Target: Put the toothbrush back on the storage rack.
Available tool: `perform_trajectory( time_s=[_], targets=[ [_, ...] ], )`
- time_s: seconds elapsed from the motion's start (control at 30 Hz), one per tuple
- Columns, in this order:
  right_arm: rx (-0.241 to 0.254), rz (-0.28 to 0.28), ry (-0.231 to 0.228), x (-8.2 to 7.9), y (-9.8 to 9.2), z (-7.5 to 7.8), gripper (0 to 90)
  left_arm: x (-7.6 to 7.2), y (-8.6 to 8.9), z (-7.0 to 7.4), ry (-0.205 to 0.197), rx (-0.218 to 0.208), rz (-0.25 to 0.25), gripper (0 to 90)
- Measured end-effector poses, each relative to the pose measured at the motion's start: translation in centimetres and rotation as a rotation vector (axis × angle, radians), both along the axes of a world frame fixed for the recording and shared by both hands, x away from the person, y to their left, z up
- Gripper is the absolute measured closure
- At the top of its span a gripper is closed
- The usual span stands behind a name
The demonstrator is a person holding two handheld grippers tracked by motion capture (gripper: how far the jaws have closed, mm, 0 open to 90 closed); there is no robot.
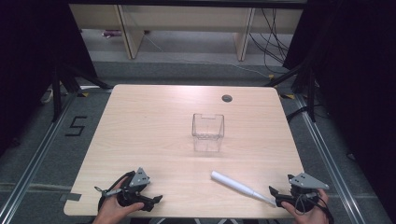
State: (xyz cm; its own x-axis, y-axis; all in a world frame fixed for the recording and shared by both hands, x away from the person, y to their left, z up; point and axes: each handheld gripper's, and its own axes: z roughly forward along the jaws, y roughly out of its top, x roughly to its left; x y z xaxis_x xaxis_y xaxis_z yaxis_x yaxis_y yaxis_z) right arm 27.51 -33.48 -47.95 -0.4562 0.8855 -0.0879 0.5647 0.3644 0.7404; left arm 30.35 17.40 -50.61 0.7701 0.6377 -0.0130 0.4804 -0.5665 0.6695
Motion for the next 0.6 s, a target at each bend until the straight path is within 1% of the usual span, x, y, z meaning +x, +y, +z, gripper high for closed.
perform_trajectory(
  time_s=[0.03, 0.1, 0.13, 0.17, 0.2, 0.27, 0.3, 0.33, 0.37, 0.4, 0.43, 0.47, 0.5, 0.53, 0.57, 0.6],
  targets=[
    [0.012, 0.003, -0.002, 0.1, 0.0, -0.1, 16.6, 0.0, 0.0, 0.0, 0.000, 0.000, 0.000, 15.6],
    [0.011, -0.002, -0.005, 0.1, 0.1, -0.1, 16.3, 0.0, 0.0, 0.0, 0.000, 0.000, 0.001, 15.6],
    [0.023, 0.001, 0.003, 0.0, 0.2, 0.1, 18.8, 0.0, 0.0, 0.0, 0.002, 0.001, 0.001, 15.6],
    [0.023, 0.001, 0.003, 0.0, 0.2, 0.1, 18.8, 0.0, 0.0, 0.0, 0.002, 0.001, 0.001, 15.6],
    [0.020, 0.017, -0.013, -0.1, 0.4, 0.3, 22.1, 0.0, 0.0, -0.1, 0.003, 0.001, 0.000, 15.6],
    [0.024, 0.020, -0.021, -0.1, 0.6, 0.4, 23.1, 0.0, 0.0, 0.0, 0.001, 0.002, -0.002, 15.6],
    [0.031, 0.032, -0.030, -0.1, 0.6, 0.4, 25.2, 0.0, 0.0, 0.0, 0.001, 0.002, -0.002, 15.6],
    [0.036, 0.030, -0.030, -0.2, 0.7, 0.6, 28.0, 0.0, 0.0, 0.0, 0.003, 0.001, 0.000, 15.6],
    [0.036, 0.030, -0.030, -0.2, 0.7, 0.6, 28.0, 0.0, 0.0, -0.1, 0.004, -0.002, 0.002, 15.6],
    [0.049, 0.036, -0.044, -0.2, 0.6, 0.7, 33.9, 0.0, -0.1, -0.1, 0.008, -0.007, 0.002, 15.6],
    [0.071, 0.032, -0.041, -0.2, 0.6, 0.8, 37.2, 0.0, -0.1, 0.0, 0.007, -0.006, 0.000, 15.6],
    [0.071, 0.032, -0.041, -0.2, 0.6, 0.8, 37.2, 0.0, -0.1, 0.0, 0.007, -0.006, 0.000, 15.6],
    [0.107, 0.023, -0.025, -0.4, 0.7, 0.9, 41.8, 0.0, -0.1, -0.1, 0.004, -0.002, 0.001, 15.6],
    [0.128, 0.043, -0.010, -0.5, 0.6, 1.1, 49.6, 0.0, -0.1, 0.0, 0.007, -0.007, 0.001, 15.6],
    [0.145, 0.048, -0.006, -0.6, 0.7, 1.2, 52.6, 0.0, 0.0, 0.0, 0.007, -0.007, 0.000, 15.6],
    [0.145, 0.058, -0.001, -0.6, 0.8, 1.2, 55.6, 0.0, 0.0, 0.0, 0.007, -0.006, 0.000, 15.6]
  ],
)
